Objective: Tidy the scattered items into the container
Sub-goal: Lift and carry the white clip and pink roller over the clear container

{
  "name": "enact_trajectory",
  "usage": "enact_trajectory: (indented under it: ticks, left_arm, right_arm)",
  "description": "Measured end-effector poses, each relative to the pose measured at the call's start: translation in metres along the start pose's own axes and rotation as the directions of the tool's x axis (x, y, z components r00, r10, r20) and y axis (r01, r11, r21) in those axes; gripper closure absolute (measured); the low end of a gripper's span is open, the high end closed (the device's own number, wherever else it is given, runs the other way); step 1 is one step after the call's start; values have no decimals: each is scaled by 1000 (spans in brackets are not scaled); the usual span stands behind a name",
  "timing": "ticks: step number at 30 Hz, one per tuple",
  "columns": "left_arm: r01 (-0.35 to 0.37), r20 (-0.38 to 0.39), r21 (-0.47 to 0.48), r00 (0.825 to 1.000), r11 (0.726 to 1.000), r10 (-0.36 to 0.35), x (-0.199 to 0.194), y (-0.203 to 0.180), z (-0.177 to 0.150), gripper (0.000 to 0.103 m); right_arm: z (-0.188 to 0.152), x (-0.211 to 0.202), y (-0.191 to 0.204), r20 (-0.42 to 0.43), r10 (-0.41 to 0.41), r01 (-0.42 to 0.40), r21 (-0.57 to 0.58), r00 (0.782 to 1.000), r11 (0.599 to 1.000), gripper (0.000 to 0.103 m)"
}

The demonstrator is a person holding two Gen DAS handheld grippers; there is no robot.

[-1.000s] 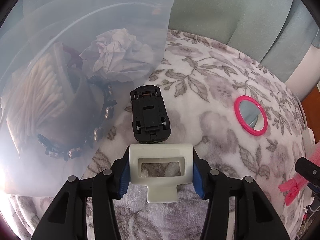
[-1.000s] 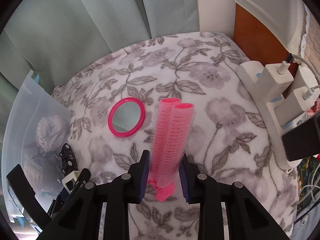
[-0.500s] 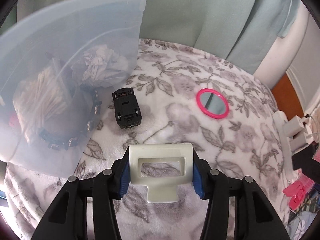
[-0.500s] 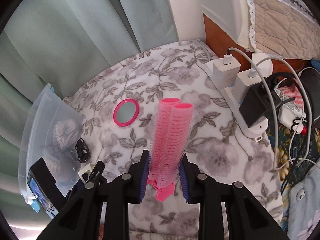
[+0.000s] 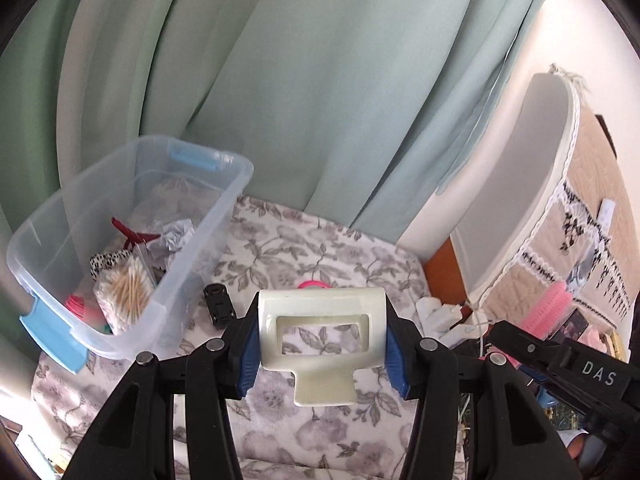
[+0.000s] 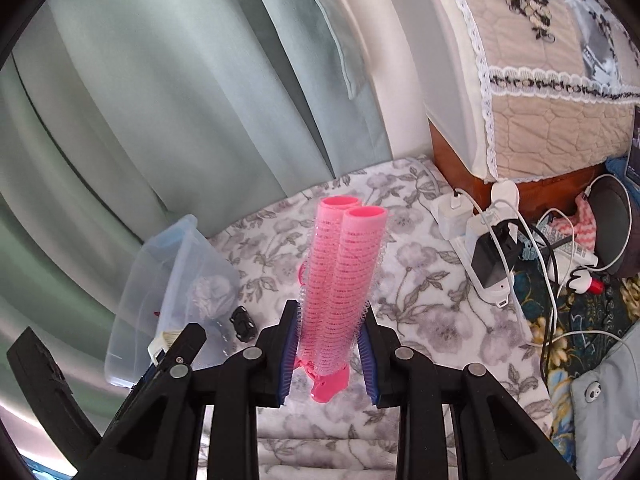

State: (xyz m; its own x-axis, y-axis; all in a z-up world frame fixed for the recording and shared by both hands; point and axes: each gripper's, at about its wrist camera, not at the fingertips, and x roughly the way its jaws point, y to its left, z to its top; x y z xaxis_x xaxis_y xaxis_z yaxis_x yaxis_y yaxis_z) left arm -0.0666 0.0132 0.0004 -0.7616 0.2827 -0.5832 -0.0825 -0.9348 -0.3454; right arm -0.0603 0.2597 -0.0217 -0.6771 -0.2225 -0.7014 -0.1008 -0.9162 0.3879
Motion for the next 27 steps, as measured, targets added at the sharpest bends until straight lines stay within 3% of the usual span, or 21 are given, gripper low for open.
enact_trajectory:
  ticks: [11,27]
  left_arm:
    - [-34,150,-86,988,996,46,-72,45,43,50]
    - [-56,213,-138,973,989,85,-107,111,74,50]
  right_arm:
    - [4,-48,60,98,162,-154,-81,982,985,73]
    - [-8,-53,161,107,281,-251,-229,954,940,73]
